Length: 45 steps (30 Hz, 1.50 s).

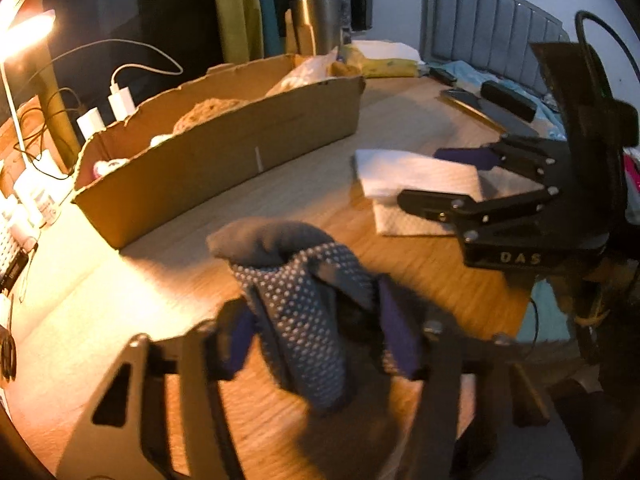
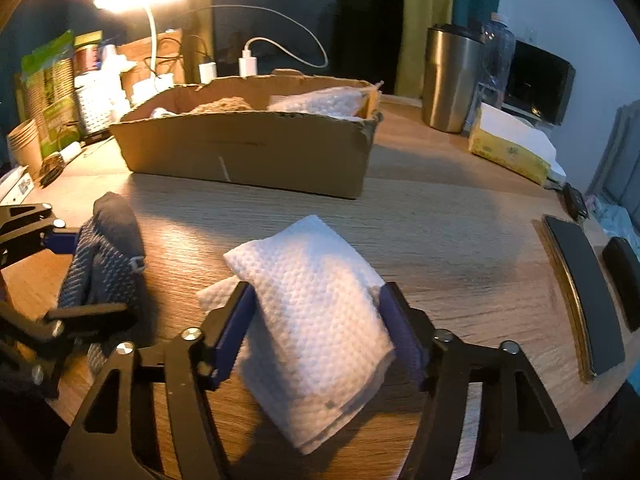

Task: Organize soft objects
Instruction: 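Grasp the grey glove with the left gripper while the right gripper grasps the paper towel, then carry the glove and paper towel into the box and open both grippers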

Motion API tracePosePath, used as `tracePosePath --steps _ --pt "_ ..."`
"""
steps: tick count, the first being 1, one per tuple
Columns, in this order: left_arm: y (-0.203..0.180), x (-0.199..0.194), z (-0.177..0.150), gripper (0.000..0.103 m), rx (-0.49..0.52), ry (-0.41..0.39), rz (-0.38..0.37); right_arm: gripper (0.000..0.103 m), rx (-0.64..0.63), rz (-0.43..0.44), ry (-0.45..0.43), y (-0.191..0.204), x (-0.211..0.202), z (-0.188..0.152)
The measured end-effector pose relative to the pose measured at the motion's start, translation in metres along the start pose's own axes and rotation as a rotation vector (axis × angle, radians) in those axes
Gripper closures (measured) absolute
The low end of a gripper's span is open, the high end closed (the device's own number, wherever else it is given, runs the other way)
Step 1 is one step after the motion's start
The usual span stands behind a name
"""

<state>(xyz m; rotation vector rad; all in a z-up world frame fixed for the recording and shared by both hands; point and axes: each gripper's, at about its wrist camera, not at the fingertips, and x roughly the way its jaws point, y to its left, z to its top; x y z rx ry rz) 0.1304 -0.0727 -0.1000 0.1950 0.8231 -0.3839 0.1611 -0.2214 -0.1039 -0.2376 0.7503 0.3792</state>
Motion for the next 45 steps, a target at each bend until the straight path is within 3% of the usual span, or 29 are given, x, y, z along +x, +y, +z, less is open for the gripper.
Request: tracePosePath --steps 1,3,6,10,21,32,45 --pt "-0.001 -0.001 0.000 0.062 -0.001 -0.003 -0.009 0.043 -0.003 0.007 -0.003 0.001 -0.001 0.000" --pt "-0.002 -0.002 0.000 0.068 0.002 -0.007 -0.024 0.057 -0.015 0.033 -0.006 0.004 -0.002 0.000" --pt "-0.006 -0.004 -0.001 0.074 0.008 -0.016 -0.034 0.075 -0.031 0.058 -0.010 0.009 -0.003 0.001" --pt "0.002 -0.009 -0.002 0.075 -0.037 -0.052 -0.038 0.086 -0.023 0.098 -0.012 0.010 -0.003 0.002" --pt "0.022 -0.025 -0.003 0.075 -0.110 -0.117 -0.077 0.087 -0.026 0.136 -0.058 0.009 -0.016 0.013" --pt "0.050 -0.047 0.010 0.075 -0.185 -0.217 -0.044 0.087 -0.053 0.150 -0.119 0.008 -0.026 0.032" --pt "0.072 -0.062 0.036 0.075 -0.181 -0.300 0.007 0.087 -0.116 0.131 -0.207 0.011 -0.038 0.067"
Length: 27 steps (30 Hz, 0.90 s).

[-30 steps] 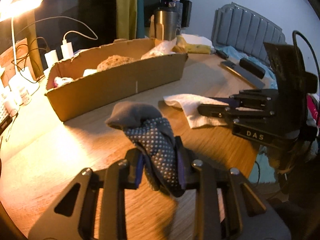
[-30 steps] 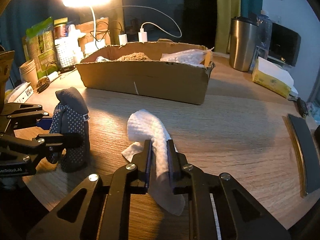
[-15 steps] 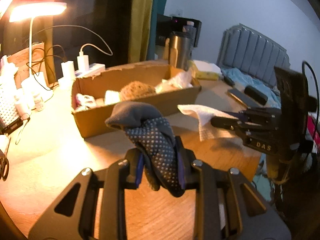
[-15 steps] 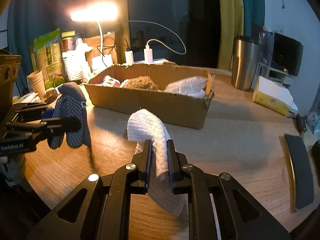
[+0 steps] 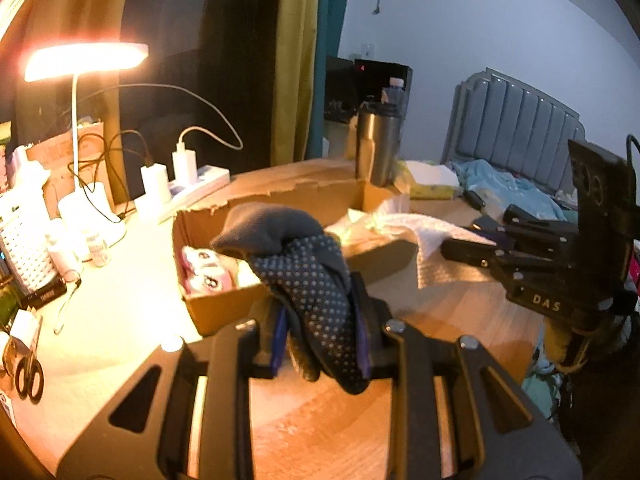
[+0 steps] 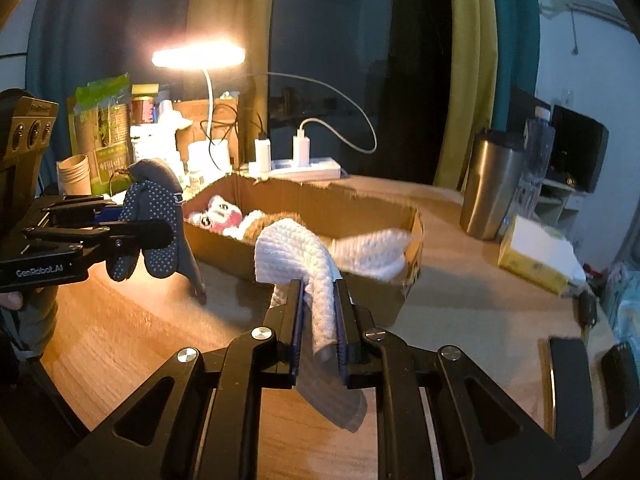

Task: Organize soft objects
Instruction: 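Carry the glove and paper towel into the box and open both grippers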

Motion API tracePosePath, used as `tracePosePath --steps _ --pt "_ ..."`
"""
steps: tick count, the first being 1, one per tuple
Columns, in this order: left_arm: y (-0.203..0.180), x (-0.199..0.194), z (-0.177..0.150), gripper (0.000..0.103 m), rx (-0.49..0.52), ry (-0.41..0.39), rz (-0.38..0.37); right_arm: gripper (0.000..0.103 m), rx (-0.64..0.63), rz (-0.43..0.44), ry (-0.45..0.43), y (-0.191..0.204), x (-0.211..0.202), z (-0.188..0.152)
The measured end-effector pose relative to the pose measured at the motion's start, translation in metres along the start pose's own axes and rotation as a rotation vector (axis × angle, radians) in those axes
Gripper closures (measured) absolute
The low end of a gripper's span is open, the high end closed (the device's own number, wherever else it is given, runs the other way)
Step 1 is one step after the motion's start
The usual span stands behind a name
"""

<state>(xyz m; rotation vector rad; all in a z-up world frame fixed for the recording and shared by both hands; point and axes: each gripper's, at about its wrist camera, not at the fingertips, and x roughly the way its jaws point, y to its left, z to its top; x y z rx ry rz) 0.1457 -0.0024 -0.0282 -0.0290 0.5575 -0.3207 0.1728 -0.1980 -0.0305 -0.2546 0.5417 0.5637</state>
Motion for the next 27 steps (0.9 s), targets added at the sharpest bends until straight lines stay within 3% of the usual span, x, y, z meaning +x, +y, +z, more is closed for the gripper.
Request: tracePosePath --steps 18,27 --pt "0.011 0.003 0.041 0.075 0.025 -0.073 0.014 0.087 -0.053 -0.011 -0.075 -0.007 0.006 0.037" --pt "0.020 0.013 0.053 0.075 0.027 -0.072 0.042 0.087 -0.078 0.007 -0.098 -0.011 0.021 0.053"
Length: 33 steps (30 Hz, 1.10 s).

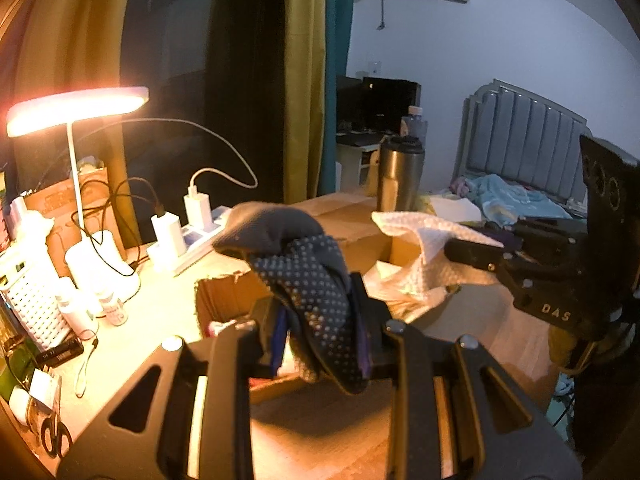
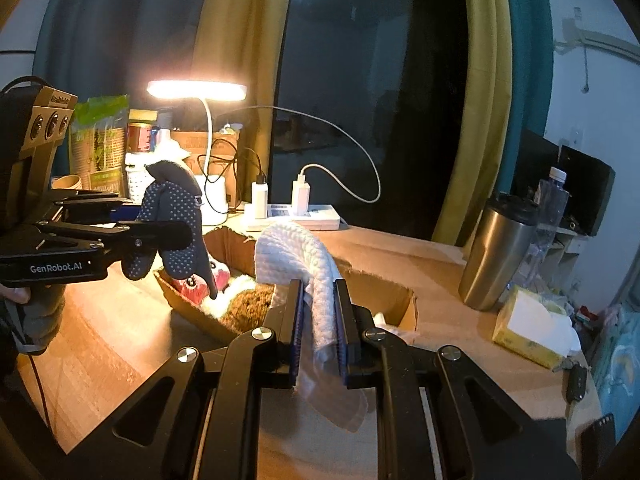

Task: Organize soft objects
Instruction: 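Carry the glove and paper towel into the box and open both grippers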

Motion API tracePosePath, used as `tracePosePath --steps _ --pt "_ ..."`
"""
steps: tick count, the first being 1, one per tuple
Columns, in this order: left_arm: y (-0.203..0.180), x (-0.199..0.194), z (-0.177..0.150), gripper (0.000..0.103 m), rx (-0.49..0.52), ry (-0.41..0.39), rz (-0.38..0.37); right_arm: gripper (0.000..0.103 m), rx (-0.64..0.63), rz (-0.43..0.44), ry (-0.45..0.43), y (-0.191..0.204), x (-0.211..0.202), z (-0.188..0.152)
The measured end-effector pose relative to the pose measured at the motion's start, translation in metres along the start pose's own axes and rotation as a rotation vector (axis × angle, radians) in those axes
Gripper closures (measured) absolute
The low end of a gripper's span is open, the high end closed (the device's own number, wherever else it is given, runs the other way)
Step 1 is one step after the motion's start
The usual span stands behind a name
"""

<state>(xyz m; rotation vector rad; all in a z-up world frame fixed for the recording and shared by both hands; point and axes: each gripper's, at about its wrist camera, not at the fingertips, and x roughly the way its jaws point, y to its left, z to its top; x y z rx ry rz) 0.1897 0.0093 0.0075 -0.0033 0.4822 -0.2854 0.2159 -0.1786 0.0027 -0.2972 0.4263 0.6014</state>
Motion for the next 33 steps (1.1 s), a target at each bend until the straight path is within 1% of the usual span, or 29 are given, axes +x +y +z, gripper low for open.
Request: tracePosePath --steps 11,14,20,25,29,33 --pt "0.005 0.024 0.010 0.075 -0.012 0.015 0.029 0.087 -0.002 0.028 -0.024 -0.010 0.028 0.015" --pt "0.008 0.037 0.008 0.075 -0.027 0.042 0.024 0.087 -0.003 0.040 -0.022 -0.010 0.038 0.017" --pt "0.015 0.063 -0.001 0.075 -0.055 0.086 0.016 0.087 -0.014 0.033 0.014 -0.009 0.059 0.011" --pt "0.025 0.083 -0.012 0.075 -0.089 0.148 0.021 0.087 0.004 0.033 0.046 -0.011 0.073 0.007" --pt "0.029 0.095 -0.019 0.073 -0.097 0.191 0.028 0.087 0.001 0.003 0.082 -0.012 0.086 0.002" --pt "0.031 0.107 -0.026 0.072 -0.112 0.238 0.039 0.087 0.001 0.004 0.128 -0.011 0.096 -0.004"
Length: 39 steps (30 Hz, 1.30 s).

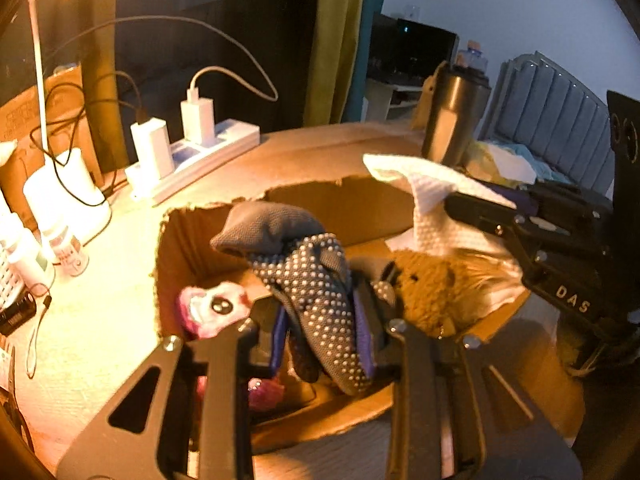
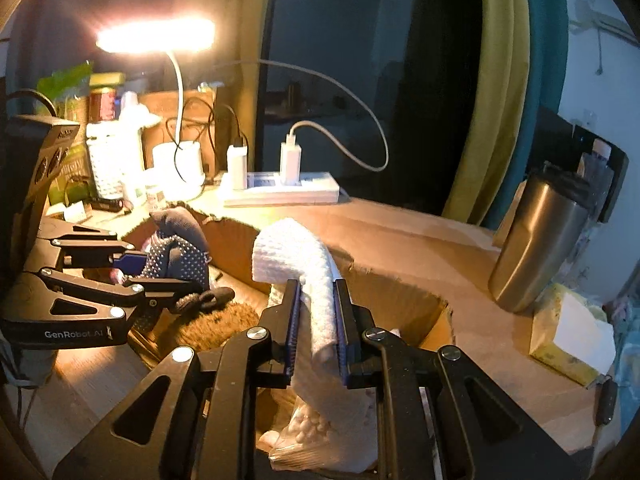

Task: Organize soft objects
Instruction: 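Carry the glove and paper towel into the box and open both grippers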

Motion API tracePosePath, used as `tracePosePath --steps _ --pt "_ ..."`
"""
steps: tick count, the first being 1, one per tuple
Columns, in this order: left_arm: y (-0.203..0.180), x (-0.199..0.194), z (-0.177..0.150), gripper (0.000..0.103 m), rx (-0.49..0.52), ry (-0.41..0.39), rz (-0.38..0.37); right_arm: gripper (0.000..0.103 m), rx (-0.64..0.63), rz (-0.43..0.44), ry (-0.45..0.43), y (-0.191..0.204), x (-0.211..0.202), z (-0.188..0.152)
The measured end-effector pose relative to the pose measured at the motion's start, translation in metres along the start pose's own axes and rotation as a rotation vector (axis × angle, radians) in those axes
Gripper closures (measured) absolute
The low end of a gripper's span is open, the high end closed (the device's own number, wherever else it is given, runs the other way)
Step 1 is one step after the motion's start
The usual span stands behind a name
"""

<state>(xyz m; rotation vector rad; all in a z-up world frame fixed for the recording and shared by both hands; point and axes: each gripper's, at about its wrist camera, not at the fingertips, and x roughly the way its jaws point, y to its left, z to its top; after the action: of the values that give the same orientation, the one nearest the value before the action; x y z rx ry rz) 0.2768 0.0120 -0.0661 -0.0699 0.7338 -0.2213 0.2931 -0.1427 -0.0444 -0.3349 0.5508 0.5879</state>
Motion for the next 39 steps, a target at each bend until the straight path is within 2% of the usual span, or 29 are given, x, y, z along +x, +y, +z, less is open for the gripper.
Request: tracePosePath --steps 5,9,14,15,18,24,30,36,39 --pt "-0.001 0.003 -0.001 0.069 0.006 0.006 0.012 0.085 -0.002 -0.003 0.054 -0.001 0.012 -0.006" --pt "-0.002 0.005 -0.002 0.066 0.015 0.005 0.030 0.073 -0.006 -0.004 0.071 0.000 0.015 -0.008" --pt "-0.005 0.004 -0.002 0.064 0.031 0.010 0.038 0.065 0.007 -0.003 0.080 -0.001 0.016 -0.008" --pt "-0.006 0.004 -0.002 0.062 0.033 0.010 0.042 0.062 0.014 0.002 0.079 -0.002 0.015 -0.008" --pt "-0.006 0.001 -0.001 0.048 0.034 0.008 0.042 0.057 0.030 0.020 0.066 -0.003 0.010 -0.006" --pt "-0.003 -0.007 0.002 0.039 0.015 -0.014 0.034 0.053 0.030 0.016 0.020 0.000 -0.007 -0.003" --pt "-0.006 -0.018 0.002 0.037 0.022 -0.039 0.023 0.053 0.042 0.006 -0.001 0.002 -0.019 -0.001" --pt "-0.012 -0.032 0.001 0.026 0.031 -0.075 0.022 0.053 0.034 -0.007 -0.016 0.006 -0.034 0.000" --pt "-0.013 -0.042 0.001 0.024 0.027 -0.100 0.018 0.053 0.032 -0.011 -0.028 0.008 -0.042 0.002"
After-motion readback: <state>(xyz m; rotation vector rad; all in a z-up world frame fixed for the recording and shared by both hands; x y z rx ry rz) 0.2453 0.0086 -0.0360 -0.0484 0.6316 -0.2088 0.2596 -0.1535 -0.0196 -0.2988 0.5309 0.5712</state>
